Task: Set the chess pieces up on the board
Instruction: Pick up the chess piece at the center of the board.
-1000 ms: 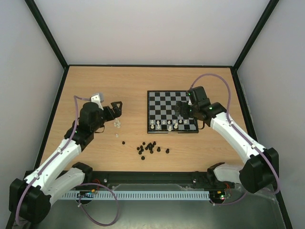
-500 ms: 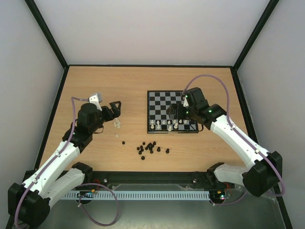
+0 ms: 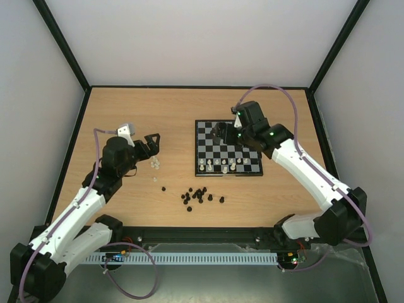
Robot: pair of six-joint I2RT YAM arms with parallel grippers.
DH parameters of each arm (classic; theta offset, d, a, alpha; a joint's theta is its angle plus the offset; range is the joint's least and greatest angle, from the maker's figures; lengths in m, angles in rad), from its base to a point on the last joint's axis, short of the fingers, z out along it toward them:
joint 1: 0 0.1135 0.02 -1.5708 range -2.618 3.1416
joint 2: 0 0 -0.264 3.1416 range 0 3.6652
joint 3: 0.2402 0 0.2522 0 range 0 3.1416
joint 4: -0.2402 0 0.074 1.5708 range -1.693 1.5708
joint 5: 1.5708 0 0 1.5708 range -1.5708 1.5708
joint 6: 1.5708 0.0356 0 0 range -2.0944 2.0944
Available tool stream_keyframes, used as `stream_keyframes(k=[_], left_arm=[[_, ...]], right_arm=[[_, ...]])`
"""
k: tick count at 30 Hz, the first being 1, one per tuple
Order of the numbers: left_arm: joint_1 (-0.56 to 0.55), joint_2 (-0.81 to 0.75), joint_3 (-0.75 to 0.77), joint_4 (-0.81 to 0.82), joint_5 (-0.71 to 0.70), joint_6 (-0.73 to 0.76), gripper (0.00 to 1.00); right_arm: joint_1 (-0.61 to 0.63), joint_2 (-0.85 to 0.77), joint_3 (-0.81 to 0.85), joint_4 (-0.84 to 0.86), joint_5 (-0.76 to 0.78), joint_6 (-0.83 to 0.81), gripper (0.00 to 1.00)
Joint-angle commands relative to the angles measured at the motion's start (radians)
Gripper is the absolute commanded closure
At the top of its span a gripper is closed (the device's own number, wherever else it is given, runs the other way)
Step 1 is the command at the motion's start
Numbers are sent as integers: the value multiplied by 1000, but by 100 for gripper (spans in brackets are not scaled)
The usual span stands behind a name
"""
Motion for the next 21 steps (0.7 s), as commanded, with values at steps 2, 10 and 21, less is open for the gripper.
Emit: stream_keyframes(k=[2, 10, 21], left_arm=[[-2, -25, 9, -3, 8, -8, 0], [-2, -51, 10, -8, 14, -8, 1], [0, -79, -3, -47, -134, -17, 1]], right_arm=[[66, 55, 86, -36, -2, 72, 1], [146, 118, 133, -52, 28, 76, 1], [248, 115, 129, -27, -3, 13, 1]])
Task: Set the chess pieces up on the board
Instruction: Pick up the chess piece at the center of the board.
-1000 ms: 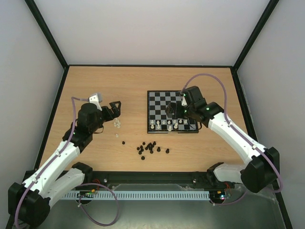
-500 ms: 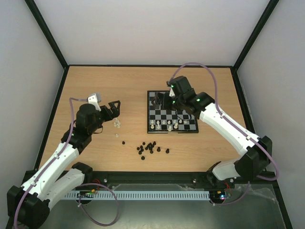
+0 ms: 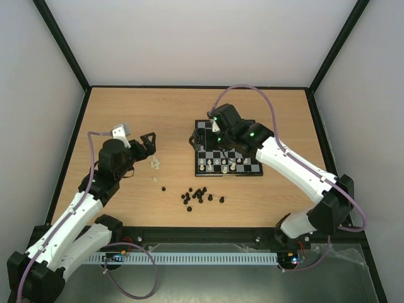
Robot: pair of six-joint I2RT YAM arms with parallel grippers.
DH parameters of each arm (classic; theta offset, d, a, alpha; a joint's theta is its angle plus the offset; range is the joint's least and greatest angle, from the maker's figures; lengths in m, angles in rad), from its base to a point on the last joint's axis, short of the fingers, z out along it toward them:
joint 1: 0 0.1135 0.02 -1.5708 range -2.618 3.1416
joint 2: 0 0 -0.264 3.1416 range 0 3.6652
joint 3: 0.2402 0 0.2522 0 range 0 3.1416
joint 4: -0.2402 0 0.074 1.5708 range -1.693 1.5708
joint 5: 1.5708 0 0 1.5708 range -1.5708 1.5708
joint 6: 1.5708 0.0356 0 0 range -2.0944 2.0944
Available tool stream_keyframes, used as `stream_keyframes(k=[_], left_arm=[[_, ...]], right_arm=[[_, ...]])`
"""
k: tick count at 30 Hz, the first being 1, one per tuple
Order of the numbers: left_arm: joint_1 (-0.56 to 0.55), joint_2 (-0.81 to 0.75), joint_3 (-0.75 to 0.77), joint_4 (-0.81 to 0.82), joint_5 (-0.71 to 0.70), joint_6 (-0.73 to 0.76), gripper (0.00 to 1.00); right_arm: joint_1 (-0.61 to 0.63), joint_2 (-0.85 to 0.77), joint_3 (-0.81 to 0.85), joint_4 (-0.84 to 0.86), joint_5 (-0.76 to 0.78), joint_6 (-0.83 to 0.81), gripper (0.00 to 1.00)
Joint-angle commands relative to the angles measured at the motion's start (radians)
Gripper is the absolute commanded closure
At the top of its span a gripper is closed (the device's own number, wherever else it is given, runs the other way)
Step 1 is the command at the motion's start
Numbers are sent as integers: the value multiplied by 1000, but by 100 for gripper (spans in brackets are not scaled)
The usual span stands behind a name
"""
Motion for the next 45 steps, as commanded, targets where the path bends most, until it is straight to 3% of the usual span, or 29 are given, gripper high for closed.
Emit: stream_keyframes(k=[1, 5, 9, 17, 20, 31, 45], left_arm=[[5, -21, -1, -32, -106, -19, 1], [33, -58, -14, -57, -162, -41, 0], [73, -100, -20, -80, -177, -48, 0], [90, -124, -27, -90, -204, -53, 1], [91, -126, -29, -92, -215, -51, 1], [98, -139, -33, -96, -227, -56, 0], [98, -228, -31, -121, -242, -63, 1]], right_arm=[[83, -7, -19, -3, -4, -37, 1], [165, -23, -75, 42, 64, -51, 1], [246, -2, -124, 83, 143, -69, 7], [333, 206, -86, 103, 257, -131, 40], [351, 301, -29, 105, 262, -150, 46], [360, 547, 173, 123, 196, -172, 55], [412, 740, 376, 65, 171, -175, 62]])
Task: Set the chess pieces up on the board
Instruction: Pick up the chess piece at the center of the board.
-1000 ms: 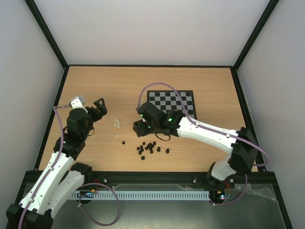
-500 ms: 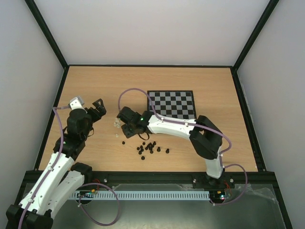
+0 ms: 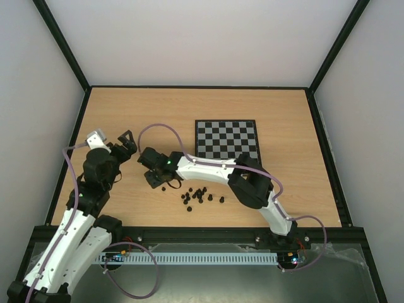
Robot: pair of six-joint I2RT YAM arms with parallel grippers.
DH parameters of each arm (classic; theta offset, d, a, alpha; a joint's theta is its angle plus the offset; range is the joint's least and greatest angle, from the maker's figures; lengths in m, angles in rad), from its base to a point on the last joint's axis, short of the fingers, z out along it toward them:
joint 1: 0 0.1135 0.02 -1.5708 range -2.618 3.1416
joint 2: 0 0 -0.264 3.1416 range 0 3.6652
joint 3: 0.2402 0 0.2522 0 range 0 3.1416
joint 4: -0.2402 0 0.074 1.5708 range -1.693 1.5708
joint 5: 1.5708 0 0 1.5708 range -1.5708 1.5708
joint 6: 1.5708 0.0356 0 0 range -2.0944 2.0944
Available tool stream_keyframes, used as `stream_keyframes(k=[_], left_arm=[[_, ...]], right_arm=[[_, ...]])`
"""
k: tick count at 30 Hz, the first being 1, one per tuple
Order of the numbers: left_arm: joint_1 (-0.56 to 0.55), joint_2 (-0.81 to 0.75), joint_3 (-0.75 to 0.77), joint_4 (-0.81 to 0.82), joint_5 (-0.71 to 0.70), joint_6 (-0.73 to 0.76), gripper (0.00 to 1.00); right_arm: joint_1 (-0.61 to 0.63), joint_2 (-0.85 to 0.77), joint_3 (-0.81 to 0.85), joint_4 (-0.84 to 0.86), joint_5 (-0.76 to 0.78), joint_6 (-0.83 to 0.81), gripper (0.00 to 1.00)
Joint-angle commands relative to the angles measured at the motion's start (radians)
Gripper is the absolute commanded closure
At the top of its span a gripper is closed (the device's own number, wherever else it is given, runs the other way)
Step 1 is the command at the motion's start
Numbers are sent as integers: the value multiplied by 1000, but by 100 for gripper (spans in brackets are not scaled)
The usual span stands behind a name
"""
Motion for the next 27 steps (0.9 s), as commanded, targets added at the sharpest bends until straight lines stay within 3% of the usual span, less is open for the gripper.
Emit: stream_keyframes(k=[1, 17, 27], left_arm=[[6, -41, -12, -19, -23, -7, 1], [6, -59, -11, -22, -15, -7, 1], [6, -58, -10, -20, -9, -7, 1]], right_arm=[[9, 48, 68, -71, 0, -5, 63], [9, 149, 169, -136, 36, 2, 73], [8, 164, 177, -135, 57, 0, 84]])
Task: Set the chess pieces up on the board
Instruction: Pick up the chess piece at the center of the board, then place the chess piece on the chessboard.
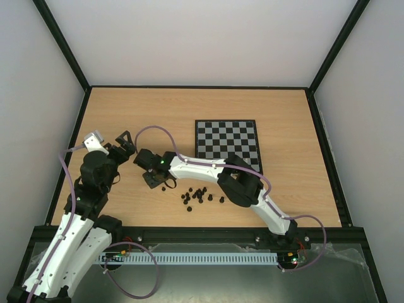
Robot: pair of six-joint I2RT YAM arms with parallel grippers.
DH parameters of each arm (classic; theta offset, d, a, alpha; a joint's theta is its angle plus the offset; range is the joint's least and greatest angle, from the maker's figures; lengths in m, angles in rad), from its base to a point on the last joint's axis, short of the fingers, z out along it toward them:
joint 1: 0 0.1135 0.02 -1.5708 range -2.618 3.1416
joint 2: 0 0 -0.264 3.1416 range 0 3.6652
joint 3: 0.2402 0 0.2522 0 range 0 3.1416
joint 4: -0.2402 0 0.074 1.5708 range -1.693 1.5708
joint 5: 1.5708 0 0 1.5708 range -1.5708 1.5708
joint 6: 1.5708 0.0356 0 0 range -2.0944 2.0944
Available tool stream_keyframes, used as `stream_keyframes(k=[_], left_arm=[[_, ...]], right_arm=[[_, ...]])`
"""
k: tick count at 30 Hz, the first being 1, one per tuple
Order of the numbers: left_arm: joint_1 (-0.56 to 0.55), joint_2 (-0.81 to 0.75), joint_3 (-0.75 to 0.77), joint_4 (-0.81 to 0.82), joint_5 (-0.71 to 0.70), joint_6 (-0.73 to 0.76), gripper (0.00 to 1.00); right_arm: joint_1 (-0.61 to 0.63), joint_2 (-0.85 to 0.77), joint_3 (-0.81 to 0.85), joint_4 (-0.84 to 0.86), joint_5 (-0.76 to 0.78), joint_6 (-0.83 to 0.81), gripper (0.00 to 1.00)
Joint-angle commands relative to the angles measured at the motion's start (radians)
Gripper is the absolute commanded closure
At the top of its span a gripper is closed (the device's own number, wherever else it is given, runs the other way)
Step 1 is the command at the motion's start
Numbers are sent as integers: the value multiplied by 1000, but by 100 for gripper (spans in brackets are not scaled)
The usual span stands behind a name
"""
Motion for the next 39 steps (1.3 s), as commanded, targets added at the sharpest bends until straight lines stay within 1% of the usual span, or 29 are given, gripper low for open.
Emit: stream_keyframes(k=[1, 4, 8, 12, 19, 25, 32, 35, 39], left_arm=[[6, -7, -10, 1, -2, -2, 0], [6, -8, -10, 1, -2, -2, 1], [6, -8, -11, 1, -3, -2, 1], [6, -10, -11, 1, -3, -2, 1], [6, -5, -13, 5, 1, -2, 0], [6, 4, -15, 12, 9, -2, 0], [6, 46, -23, 36, 44, 0, 1], [6, 79, -21, 50, 75, 0, 1], [6, 114, -25, 68, 107, 2, 1]], right_arm=[[3, 30, 43, -55, 23, 0, 85], [3, 33, 45, -53, 25, 0, 89], [3, 27, 43, -56, 34, 1, 90], [2, -5, 10, -47, 37, 7, 92], [2, -166, -151, -3, 72, 23, 93], [-18, -327, -277, -12, 133, 34, 92], [-133, -567, -458, -16, 187, 38, 92], [-228, -674, -548, -18, 188, 41, 92], [-356, -778, -665, -31, 204, 48, 91]])
